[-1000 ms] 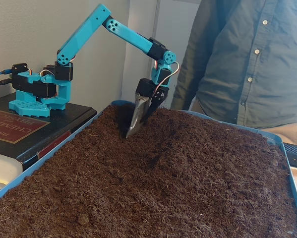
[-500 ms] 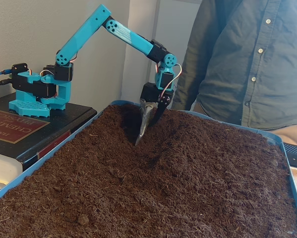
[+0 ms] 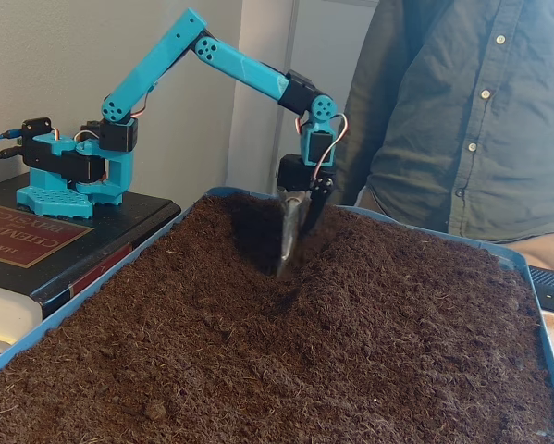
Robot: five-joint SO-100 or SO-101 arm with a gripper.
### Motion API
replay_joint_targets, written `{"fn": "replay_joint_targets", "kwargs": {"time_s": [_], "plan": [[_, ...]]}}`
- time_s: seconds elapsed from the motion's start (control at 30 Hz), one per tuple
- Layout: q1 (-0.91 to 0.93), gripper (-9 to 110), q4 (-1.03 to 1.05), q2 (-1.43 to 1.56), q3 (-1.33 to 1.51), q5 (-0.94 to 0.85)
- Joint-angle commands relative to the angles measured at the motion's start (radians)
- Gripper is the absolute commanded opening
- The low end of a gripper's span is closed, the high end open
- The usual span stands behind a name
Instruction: Build a berm.
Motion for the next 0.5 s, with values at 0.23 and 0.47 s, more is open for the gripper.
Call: {"fn": "replay_joint_targets", "kwargs": {"time_s": [0.23, 0.47], "plan": [[0.101, 1, -0.058, 0.061, -0.198, -0.052], [0.138, 1, -0.046, 0.063, -0.221, -0.086]]}}
